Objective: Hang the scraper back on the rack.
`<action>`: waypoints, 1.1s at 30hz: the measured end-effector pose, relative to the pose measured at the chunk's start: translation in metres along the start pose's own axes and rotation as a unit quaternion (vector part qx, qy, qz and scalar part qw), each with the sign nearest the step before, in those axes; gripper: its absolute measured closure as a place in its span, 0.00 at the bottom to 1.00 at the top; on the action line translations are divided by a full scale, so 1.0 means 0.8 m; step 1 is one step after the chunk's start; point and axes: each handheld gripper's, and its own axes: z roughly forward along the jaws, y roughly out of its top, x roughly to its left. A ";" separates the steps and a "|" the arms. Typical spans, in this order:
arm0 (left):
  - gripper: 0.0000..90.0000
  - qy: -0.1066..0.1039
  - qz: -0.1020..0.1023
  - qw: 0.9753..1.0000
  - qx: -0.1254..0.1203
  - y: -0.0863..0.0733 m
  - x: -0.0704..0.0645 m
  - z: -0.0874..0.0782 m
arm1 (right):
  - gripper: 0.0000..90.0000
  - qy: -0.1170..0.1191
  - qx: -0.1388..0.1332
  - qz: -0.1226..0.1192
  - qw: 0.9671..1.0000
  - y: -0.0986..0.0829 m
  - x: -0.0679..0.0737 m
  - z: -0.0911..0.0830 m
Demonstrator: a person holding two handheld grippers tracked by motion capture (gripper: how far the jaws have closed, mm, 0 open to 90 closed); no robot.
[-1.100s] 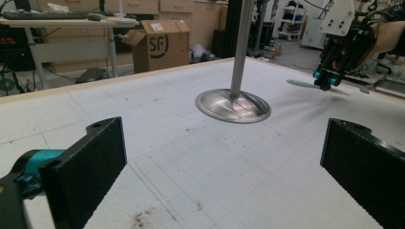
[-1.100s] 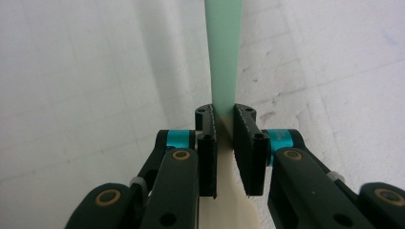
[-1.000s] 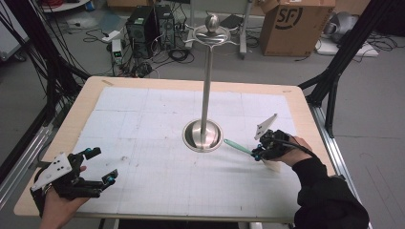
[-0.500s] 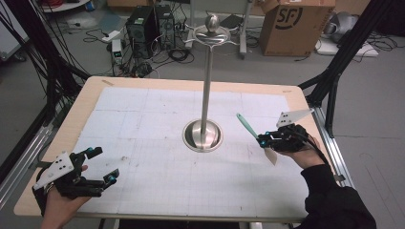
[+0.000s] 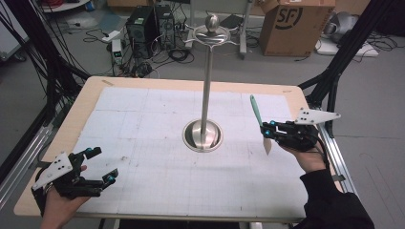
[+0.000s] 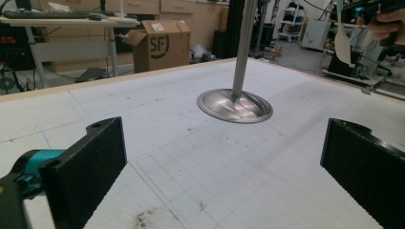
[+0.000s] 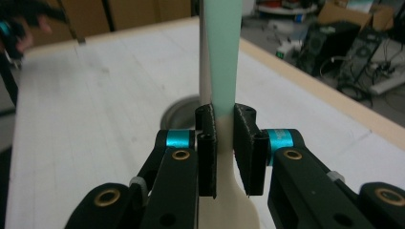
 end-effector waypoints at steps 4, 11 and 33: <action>0.02 0.000 0.001 1.000 0.003 0.000 0.000 0.001 | 0.89 0.014 -0.047 0.010 0.999 0.003 0.004 -0.003; 0.02 -0.003 0.002 1.000 0.002 0.001 -0.002 0.001 | 0.89 0.039 -0.108 0.018 0.993 0.011 0.016 0.000; 0.03 -0.004 0.001 1.000 -0.001 0.001 -0.003 0.001 | 0.89 0.041 -0.125 0.042 0.990 0.062 0.011 0.030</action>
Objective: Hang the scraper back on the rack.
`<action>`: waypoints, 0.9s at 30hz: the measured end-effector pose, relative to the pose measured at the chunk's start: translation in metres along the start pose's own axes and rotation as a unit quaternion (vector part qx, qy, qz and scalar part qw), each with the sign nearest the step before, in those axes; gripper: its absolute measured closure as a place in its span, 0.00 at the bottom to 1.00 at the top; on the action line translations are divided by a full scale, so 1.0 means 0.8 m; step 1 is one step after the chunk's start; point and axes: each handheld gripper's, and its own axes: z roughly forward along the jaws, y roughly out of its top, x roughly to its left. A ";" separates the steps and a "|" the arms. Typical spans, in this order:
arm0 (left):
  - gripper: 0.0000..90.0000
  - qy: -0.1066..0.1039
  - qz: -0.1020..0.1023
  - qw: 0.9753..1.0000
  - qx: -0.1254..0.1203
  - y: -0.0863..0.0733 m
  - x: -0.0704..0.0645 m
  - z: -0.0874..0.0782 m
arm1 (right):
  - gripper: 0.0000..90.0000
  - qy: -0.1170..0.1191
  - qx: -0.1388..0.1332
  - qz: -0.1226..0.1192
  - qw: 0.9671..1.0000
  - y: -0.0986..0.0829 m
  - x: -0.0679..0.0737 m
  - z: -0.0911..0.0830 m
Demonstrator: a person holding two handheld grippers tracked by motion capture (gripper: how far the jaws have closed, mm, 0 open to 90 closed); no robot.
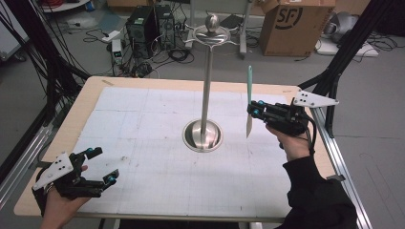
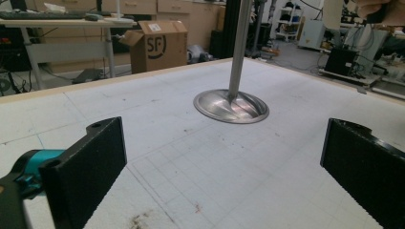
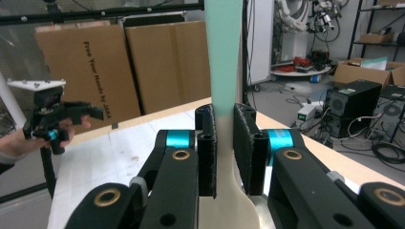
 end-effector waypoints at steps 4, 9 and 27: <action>0.03 -0.001 -0.001 1.000 0.000 0.000 0.000 0.000 | 0.89 -0.006 -0.002 0.002 1.000 0.012 -0.003 0.005; 0.02 -0.009 0.001 1.000 -0.004 0.001 0.000 0.001 | 0.89 -0.003 0.002 0.004 1.000 0.025 -0.006 0.011; 0.02 -0.001 0.002 1.000 -0.006 0.000 0.000 0.002 | 0.89 -0.007 0.005 -0.003 1.000 0.052 -0.008 0.027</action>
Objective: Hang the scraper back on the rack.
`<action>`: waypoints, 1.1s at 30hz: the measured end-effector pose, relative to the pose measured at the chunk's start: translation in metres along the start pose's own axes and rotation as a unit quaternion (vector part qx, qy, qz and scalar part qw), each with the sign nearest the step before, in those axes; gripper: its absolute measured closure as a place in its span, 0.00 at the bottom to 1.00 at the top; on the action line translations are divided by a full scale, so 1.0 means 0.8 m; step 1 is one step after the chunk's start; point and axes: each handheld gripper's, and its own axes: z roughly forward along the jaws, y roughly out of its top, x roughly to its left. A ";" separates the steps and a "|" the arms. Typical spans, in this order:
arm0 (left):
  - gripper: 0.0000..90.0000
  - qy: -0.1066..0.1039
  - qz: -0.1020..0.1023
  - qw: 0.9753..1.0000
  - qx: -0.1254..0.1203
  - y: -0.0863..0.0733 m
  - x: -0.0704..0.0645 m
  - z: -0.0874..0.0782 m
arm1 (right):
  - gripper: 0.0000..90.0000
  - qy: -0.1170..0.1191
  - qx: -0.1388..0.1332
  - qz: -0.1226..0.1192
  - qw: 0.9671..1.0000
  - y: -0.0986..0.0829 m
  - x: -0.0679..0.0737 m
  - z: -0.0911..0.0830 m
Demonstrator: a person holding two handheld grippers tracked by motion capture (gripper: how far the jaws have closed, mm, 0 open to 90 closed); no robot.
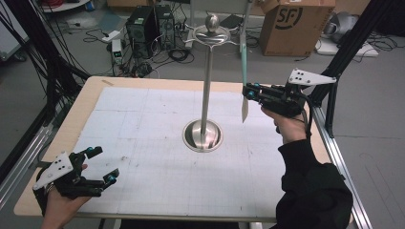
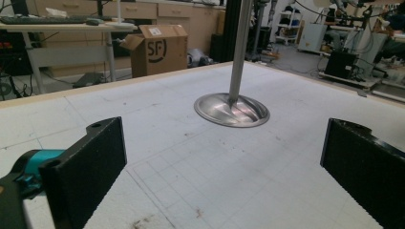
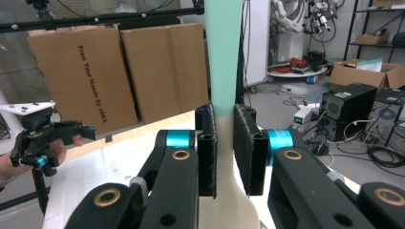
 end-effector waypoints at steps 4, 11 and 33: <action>0.03 0.001 0.001 1.000 0.001 0.000 0.000 0.001 | 0.89 -0.001 -0.001 -0.001 1.000 0.003 0.001 0.001; 0.02 0.001 0.001 1.000 0.000 0.000 0.000 0.001 | 0.89 -0.002 0.003 -0.003 1.000 0.005 0.001 0.006; 0.02 0.003 -0.001 1.000 -0.001 0.000 0.000 0.001 | 0.89 -0.014 -0.003 -0.007 1.000 0.005 0.000 0.014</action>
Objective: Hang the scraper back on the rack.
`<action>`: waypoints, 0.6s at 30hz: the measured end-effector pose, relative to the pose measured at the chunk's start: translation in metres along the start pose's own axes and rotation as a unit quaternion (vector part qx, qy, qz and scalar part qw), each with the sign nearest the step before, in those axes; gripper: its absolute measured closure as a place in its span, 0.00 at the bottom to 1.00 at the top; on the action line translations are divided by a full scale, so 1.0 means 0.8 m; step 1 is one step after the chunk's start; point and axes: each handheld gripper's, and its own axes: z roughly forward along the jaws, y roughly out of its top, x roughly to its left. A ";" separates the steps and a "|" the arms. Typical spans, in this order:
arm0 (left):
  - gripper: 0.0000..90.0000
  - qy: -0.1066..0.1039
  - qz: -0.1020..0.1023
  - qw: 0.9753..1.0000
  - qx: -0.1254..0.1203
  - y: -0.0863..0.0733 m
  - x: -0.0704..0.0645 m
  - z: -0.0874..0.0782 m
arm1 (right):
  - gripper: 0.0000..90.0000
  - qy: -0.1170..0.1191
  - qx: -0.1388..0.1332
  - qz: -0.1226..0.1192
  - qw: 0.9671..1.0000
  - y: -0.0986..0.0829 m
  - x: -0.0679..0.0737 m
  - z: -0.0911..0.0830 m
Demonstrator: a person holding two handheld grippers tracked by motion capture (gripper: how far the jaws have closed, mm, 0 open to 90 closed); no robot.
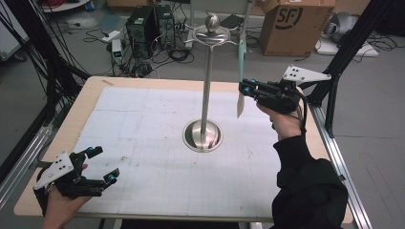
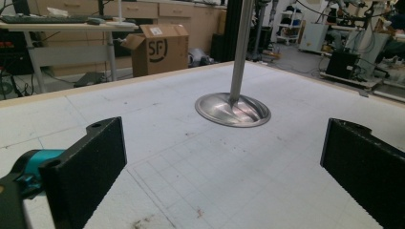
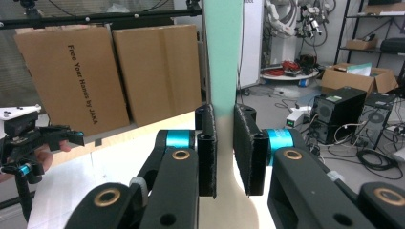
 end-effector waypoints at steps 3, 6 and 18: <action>0.03 0.000 0.000 1.000 0.001 0.000 0.000 0.000 | 0.89 0.001 0.001 0.000 1.000 0.000 0.000 0.001; 0.03 0.000 0.000 1.000 0.001 0.000 0.000 0.000 | 0.89 0.003 0.002 0.000 1.000 0.000 0.001 0.003; 0.02 -0.003 0.001 1.000 0.000 0.001 -0.001 0.001 | 0.89 0.007 0.007 -0.001 1.000 -0.002 0.005 0.015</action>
